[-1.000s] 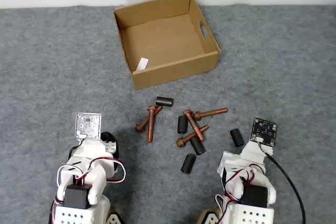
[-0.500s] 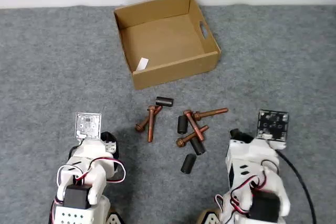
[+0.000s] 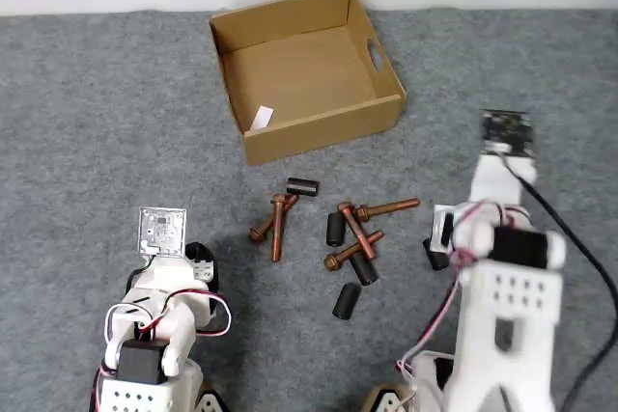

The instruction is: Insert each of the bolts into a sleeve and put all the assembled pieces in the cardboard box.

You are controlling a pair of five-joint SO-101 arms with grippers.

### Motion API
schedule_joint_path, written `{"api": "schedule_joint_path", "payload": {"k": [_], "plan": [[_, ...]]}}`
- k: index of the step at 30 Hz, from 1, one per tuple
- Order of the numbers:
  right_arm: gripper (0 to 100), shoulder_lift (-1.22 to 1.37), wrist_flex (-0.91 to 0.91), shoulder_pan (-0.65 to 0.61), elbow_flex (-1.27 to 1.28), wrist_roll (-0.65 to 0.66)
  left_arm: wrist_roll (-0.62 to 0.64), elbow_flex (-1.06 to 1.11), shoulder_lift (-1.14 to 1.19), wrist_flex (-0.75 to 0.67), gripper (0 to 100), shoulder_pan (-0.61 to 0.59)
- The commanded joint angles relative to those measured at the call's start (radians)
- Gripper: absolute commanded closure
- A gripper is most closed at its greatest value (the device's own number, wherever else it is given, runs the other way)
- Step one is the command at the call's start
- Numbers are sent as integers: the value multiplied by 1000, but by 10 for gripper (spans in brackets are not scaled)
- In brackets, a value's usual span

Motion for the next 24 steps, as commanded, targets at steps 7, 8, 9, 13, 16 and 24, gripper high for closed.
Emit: {"api": "schedule_joint_path", "payload": {"k": [7,8,9,13,16,24], "plan": [[903,263,2,-33,-57,296,0,-8,-6,6,994,-5],[868,283,1,-47,-57,281,0,-8,-6,6,994,-5],[839,300,-4,-53,-57,265,0,-8,-6,6,994,-5],[808,355,-62,-62,-57,255,0,-8,-6,6,994,-5],[808,398,-114,-62,-57,256,0,-8,-6,6,994,-5],[809,599,-252,-85,-57,256,0,-8,-6,6,994,-5]]}}
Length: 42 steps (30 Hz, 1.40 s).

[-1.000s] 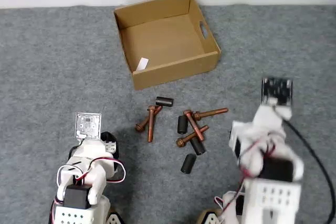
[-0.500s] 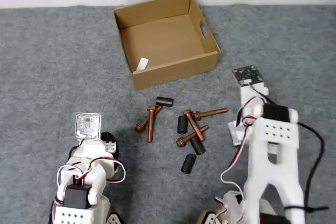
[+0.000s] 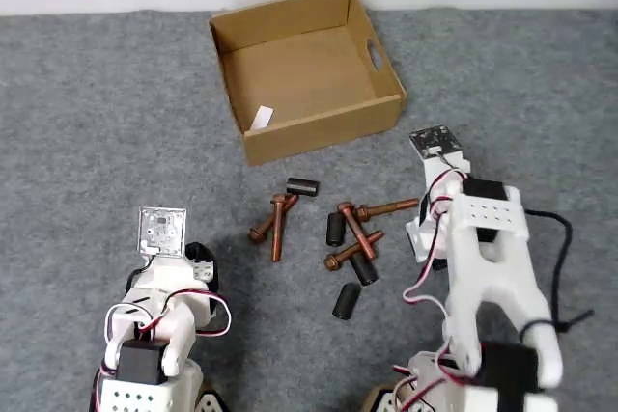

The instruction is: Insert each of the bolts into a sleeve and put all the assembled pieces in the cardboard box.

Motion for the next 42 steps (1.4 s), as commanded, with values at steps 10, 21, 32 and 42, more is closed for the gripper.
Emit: {"api": "schedule_joint_path", "payload": {"k": [10,21,32,42], "plan": [[990,257,-77,-51,-117,-14,0,-8,-6,6,994,-5],[990,30,242,-51,-247,-17,0,-8,-6,6,994,-5],[990,-495,558,-48,-288,-215,0,-8,-6,6,994,-5],[990,-737,590,56,-216,-404,0,-8,-6,6,994,-5]]}}
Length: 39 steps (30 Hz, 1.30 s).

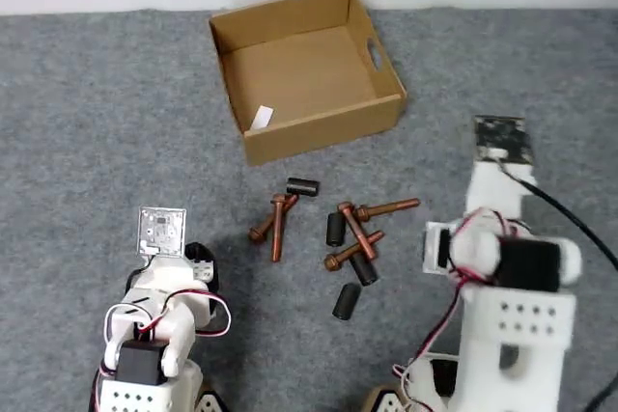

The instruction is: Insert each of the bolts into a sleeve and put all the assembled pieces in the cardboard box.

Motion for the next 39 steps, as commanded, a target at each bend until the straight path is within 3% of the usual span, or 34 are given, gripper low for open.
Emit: {"api": "schedule_joint_path", "payload": {"k": [1,14,19,28,33,39], "plan": [[990,-85,10,71,-5,-17,0,-8,-6,6,994,2],[990,-452,12,110,204,-17,-15,-8,-9,34,992,5],[990,-530,-25,174,293,-17,-224,-12,-9,0,992,-32],[990,-591,-71,252,396,-17,-176,-154,18,15,993,-77],[990,-651,-73,254,407,-15,-175,-282,230,15,994,-31],[990,-754,-76,255,427,-12,-94,-647,652,109,992,38]]}}
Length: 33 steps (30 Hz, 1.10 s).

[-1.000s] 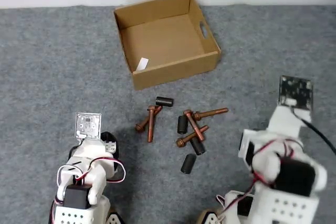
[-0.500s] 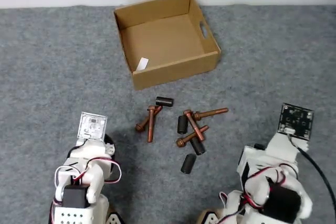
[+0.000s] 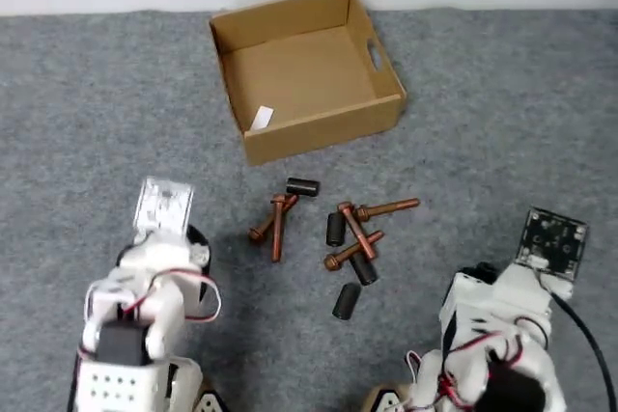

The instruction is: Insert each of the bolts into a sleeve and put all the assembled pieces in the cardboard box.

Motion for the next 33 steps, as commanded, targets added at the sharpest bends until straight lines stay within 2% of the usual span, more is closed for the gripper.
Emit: {"api": "schedule_joint_path", "payload": {"k": [1,4,8,11,17,24,33], "plan": [[990,-53,-24,13,0,-8,55,-248,265,69,992,60],[990,-110,-42,13,29,-6,83,-354,448,77,992,150],[990,-209,-73,13,129,-2,285,-478,666,81,992,232],[990,-211,-70,13,126,29,351,-579,847,83,992,267],[990,-208,-70,13,127,31,373,-817,1189,112,979,270],[990,-208,-70,13,129,31,413,-1055,1487,293,768,264],[990,-208,-70,12,129,31,414,-1245,1657,310,776,270]]}}
